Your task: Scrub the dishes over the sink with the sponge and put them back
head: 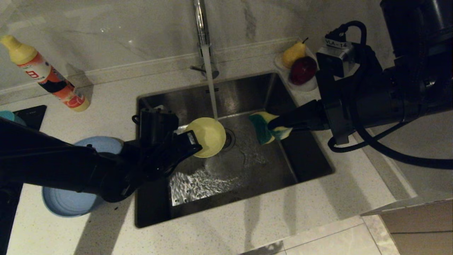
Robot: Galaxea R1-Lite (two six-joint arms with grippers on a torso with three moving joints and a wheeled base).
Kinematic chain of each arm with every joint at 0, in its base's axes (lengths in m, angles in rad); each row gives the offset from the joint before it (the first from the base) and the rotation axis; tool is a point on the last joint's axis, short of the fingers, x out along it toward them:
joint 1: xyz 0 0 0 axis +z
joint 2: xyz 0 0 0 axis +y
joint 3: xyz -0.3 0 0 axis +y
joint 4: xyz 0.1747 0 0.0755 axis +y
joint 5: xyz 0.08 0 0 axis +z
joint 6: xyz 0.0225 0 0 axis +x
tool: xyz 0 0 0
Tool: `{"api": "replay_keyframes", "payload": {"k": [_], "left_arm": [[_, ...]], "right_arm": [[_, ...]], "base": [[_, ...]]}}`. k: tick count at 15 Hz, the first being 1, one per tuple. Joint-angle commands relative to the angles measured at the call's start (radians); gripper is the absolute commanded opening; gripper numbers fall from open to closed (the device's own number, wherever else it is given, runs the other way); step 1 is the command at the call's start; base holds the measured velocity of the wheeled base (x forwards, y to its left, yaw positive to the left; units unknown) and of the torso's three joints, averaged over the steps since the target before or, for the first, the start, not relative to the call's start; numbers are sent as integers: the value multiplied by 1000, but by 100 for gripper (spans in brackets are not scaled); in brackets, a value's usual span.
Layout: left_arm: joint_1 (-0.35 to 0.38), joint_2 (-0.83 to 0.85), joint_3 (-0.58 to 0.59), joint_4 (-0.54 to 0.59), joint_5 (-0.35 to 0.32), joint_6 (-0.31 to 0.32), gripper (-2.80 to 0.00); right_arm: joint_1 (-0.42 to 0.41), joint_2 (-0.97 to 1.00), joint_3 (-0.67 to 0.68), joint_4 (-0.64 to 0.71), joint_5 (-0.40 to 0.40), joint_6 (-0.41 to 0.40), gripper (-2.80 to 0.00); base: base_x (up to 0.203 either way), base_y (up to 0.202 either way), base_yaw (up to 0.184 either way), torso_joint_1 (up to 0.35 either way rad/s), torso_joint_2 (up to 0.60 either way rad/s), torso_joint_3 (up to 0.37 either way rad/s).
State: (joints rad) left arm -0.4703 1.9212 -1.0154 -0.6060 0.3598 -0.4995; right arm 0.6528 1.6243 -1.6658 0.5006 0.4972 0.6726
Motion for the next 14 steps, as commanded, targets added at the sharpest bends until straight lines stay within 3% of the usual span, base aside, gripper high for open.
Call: {"api": "replay_keyframes", "payload": {"k": [1,6,9,14], "left_arm": [[8,58,-49,-3,2,-20,-280],[10,120,-141,-3,-6,-71,-280],[9,118,-149,-3,-8,-70,-280],[9,71,-113,25,-9,-70,-280]], "right_arm": [[-11,-11,25,0,3,4,-280],[-36,-27,120,-62,34,2,-280],[-42,-41,181,-143,38,4,-280],[-42,-49,183,-143,40,4,-280]], "base": [[0,0,0,0,0,0],[0,0,0,0,0,0],[0,0,0,0,0,0],[0,0,0,0,0,0]]}}
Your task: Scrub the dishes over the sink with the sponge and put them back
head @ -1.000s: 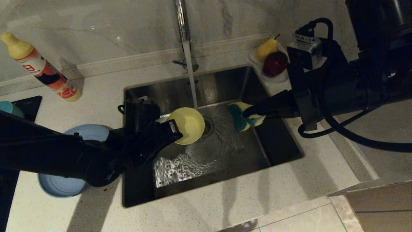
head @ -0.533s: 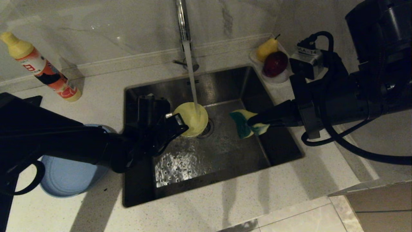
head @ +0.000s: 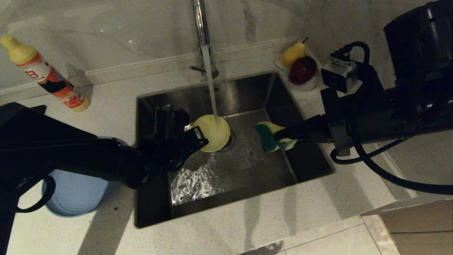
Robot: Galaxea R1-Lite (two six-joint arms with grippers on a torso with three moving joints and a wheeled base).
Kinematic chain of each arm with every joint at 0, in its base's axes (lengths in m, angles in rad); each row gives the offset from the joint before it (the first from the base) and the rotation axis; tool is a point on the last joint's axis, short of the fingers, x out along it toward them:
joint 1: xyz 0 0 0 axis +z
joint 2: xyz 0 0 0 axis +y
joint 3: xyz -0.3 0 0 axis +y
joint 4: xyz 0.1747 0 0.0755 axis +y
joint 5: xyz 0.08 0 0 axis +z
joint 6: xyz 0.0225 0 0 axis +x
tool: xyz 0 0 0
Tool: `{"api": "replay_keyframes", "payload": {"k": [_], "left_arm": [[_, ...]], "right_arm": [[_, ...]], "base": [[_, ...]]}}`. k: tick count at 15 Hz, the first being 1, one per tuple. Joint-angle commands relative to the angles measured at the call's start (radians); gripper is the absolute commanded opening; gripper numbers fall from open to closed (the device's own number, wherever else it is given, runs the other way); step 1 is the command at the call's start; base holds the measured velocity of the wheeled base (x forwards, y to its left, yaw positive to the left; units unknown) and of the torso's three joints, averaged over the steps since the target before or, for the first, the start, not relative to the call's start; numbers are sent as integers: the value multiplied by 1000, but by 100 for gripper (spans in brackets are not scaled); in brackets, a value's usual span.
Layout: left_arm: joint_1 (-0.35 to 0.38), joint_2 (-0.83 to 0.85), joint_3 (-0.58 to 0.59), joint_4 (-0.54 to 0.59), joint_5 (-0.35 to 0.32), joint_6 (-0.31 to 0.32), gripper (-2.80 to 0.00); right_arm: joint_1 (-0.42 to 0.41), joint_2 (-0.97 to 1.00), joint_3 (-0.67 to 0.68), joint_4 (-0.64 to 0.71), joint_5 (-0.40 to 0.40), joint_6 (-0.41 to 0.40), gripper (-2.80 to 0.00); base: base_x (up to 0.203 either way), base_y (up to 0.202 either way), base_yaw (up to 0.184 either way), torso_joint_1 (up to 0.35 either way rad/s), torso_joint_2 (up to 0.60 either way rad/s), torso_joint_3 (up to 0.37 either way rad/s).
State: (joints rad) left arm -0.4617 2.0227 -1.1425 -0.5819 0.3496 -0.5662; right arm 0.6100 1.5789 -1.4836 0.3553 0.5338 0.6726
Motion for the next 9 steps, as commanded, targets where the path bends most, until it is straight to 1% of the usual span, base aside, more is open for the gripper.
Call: {"api": "replay_keyframes", "payload": {"k": [1,2,4,6,9], "left_arm": [[0,-53,28,18,-11,-3,-280],[0,-70,35,32,-38,-4,-280],[0,-94,48,36,-43,-4,-280],[1,-109,76,23,-37,-1,-280],[27,-165,151,8,-12,41,-280]], "right_arm": [[1,-5,0,2,3,4,-280],[1,-5,2,2,5,5,-280],[1,-12,5,5,5,5,-280],[1,-17,5,9,5,7,-280],[1,-27,21,11,3,8,-280]], "base": [[0,0,0,0,0,0],[0,0,0,0,0,0],[0,0,0,0,0,0],[0,0,0,0,0,0],[0,0,0,0,0,0]]}}
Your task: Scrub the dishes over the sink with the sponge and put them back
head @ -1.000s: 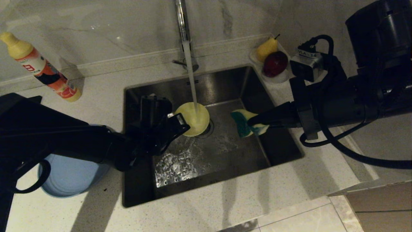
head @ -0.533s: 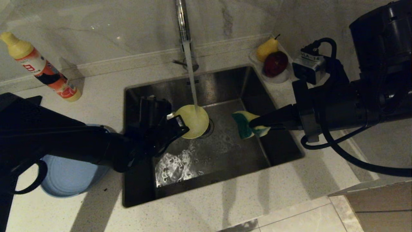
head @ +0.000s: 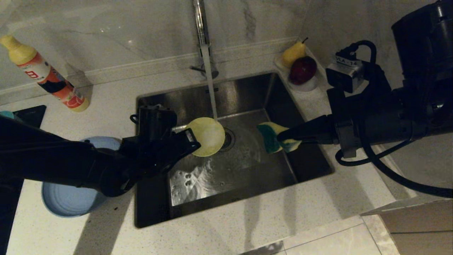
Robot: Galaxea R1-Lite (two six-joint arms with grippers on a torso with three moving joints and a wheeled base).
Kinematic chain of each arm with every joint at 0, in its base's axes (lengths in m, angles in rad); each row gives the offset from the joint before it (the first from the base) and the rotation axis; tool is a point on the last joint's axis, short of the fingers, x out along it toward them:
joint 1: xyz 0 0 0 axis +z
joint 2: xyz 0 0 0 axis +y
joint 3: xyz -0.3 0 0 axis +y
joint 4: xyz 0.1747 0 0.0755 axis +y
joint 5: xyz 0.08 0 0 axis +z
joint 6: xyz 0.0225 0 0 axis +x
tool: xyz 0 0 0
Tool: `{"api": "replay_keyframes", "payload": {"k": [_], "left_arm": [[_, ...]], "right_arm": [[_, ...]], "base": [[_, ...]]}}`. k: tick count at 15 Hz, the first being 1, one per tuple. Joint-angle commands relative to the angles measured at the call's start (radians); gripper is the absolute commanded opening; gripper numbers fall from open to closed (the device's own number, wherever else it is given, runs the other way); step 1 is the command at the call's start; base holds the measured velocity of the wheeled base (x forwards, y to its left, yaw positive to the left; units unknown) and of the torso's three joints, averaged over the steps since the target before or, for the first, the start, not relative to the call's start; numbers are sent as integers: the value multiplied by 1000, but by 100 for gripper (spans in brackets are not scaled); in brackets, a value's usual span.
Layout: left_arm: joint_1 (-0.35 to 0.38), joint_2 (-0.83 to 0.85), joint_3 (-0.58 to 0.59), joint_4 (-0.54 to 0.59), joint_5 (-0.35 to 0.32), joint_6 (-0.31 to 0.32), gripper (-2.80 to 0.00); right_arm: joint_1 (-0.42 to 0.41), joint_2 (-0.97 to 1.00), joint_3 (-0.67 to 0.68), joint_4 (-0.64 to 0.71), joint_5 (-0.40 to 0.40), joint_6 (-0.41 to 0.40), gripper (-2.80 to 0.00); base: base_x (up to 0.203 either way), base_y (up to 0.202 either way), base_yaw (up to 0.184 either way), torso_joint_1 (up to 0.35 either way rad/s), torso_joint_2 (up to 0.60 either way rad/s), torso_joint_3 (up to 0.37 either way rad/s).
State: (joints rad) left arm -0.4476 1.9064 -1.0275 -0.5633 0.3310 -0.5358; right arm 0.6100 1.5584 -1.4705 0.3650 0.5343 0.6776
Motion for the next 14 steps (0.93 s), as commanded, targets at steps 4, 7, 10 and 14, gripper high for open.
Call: {"api": "replay_keyframes", "payload": {"k": [4,7,10,14], "left_arm": [[62,-164,158,-249,37,229,-280],[78,-180,243,-516,77,429,-280],[81,-176,342,-801,82,643,-280],[81,-155,369,-962,51,797,-280]], "right_arm": [[1,-4,61,-4,4,3,-280],[1,-3,82,-5,4,5,-280],[1,5,82,-5,4,4,-280],[1,21,84,-7,4,3,-280]], "base": [[0,0,0,0,0,0],[0,0,0,0,0,0],[0,0,0,0,0,0],[0,0,0,0,0,0]]}}
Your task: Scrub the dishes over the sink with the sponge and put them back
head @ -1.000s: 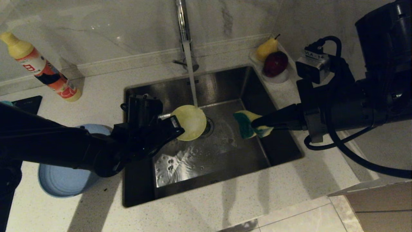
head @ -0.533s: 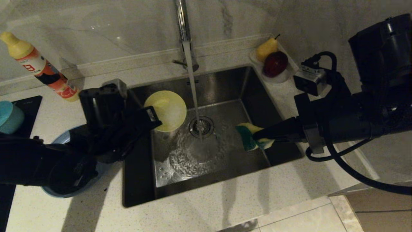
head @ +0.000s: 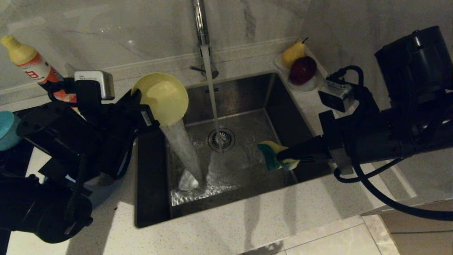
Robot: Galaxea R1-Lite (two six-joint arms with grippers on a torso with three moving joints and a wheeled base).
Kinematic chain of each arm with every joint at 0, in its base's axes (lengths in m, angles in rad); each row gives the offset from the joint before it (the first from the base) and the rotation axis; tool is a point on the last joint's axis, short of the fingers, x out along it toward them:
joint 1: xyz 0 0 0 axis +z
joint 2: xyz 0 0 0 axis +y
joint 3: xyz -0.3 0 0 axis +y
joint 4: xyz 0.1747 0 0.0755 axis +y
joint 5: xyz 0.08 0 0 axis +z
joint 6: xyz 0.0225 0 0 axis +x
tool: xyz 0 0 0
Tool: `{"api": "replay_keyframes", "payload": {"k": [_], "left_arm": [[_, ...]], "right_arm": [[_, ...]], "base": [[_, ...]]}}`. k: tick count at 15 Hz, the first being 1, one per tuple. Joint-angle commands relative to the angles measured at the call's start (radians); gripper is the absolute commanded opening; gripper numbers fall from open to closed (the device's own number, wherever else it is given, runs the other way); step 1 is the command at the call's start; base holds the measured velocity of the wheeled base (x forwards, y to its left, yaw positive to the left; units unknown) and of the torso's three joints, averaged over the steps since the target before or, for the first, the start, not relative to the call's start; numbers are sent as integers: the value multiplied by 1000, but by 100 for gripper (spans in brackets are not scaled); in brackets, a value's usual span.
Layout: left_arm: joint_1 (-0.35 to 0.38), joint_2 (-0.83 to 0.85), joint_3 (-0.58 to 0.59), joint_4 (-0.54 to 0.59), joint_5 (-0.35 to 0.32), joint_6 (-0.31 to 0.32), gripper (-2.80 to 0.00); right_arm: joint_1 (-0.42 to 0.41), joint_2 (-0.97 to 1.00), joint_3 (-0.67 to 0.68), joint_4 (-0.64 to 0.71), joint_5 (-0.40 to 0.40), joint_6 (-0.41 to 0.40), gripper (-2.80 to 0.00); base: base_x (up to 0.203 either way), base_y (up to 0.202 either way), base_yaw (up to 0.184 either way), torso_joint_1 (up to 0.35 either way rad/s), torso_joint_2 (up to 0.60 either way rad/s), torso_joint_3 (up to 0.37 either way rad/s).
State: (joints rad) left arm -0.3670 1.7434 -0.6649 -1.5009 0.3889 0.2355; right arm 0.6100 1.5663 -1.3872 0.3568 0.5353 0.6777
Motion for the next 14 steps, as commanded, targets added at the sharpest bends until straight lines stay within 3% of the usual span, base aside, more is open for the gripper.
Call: {"api": "replay_keyframes", "payload": {"k": [1,3,9,14], "left_arm": [[0,7,7,-29,-24,61,-280],[0,6,2,-29,-71,148,-280],[0,-5,13,-29,-135,256,-280],[0,-29,4,-29,-143,269,-280]], "right_arm": [[1,14,0,1,3,2,-280],[1,32,-3,-1,4,0,-280],[-1,55,-4,-2,5,-1,-280],[-1,60,-10,-2,5,-1,-280]], "base": [[0,0,0,0,0,0],[0,0,0,0,0,0],[0,0,0,0,0,0],[0,0,0,0,0,0]]}}
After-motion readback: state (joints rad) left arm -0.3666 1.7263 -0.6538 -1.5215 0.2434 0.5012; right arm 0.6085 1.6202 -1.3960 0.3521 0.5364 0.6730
